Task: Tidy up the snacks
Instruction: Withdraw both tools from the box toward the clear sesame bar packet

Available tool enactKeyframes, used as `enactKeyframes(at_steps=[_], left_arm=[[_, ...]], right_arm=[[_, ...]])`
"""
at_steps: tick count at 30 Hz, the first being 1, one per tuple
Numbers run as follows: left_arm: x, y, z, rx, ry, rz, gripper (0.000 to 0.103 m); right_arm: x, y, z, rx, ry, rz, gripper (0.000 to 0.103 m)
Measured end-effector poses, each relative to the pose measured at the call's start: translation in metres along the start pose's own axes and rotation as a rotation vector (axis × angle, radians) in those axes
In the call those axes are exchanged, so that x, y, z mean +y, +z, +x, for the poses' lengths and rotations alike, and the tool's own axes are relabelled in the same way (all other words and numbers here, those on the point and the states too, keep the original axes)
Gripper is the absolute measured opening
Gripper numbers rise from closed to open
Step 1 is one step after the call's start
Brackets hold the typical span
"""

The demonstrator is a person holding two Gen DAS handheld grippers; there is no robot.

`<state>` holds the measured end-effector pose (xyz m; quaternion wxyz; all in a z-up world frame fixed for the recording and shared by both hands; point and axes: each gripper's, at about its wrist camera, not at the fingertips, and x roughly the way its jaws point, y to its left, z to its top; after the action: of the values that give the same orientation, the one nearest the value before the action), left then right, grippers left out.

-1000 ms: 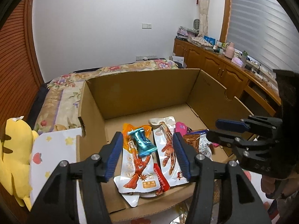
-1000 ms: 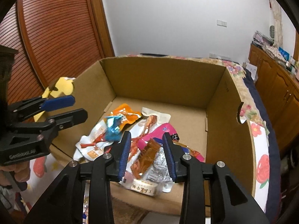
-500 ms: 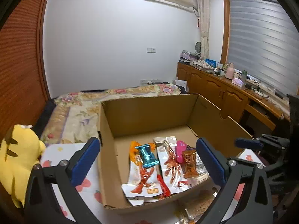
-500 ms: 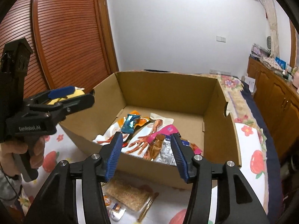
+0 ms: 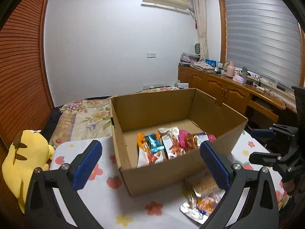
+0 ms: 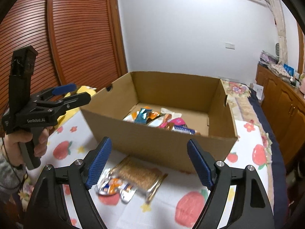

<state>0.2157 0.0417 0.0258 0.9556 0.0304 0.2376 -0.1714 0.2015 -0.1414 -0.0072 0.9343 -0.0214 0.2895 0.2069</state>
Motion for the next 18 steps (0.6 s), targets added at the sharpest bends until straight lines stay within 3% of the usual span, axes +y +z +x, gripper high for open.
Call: enactKeyframes(at_steps=[11,18], left_arm=[[-0.007,-0.045,-0.006,0.075,-0.021,-0.007,0.103],[-0.007,-0.072,0.006,0.127,-0.035,-0.045,0.103]], right_arm=[[0.005,-0.030,0.019,0.096,0.020,-0.062,0.083],[0.009,-0.042,0.056,0.191,0.067,-0.091,0.083]])
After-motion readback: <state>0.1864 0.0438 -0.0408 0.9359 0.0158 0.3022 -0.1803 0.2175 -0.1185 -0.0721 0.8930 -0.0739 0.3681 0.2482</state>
